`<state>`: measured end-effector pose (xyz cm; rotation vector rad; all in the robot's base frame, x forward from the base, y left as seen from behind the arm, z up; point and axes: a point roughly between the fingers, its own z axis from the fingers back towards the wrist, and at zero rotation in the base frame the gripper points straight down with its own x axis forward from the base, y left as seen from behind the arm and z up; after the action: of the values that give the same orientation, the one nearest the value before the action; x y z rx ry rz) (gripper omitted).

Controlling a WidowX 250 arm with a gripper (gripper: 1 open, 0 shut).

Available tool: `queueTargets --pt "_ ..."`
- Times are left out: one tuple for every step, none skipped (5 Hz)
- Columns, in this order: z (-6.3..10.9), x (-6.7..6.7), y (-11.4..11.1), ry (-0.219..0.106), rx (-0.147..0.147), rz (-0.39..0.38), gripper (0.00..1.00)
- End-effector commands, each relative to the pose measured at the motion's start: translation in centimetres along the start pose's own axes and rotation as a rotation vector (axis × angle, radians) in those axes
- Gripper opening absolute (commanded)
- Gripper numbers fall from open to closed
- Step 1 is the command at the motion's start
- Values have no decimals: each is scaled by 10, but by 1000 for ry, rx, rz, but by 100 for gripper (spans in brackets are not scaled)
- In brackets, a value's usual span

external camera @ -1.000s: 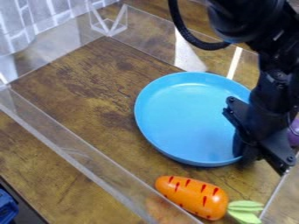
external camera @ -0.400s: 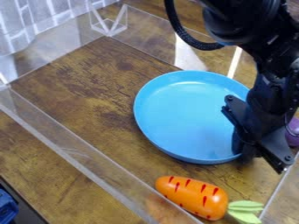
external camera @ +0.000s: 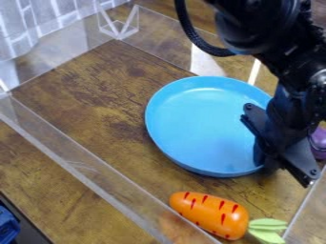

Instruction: Move the carrot to the right side

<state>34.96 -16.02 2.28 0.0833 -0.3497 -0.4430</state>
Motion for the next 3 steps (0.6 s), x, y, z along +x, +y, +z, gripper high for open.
queueTargets --pt "-4 -14 1 27 -7 9 0" --pt "2 -15 -5 15 -19 -26 0" --pt "6 -16 -10 6 -32 -64 0"
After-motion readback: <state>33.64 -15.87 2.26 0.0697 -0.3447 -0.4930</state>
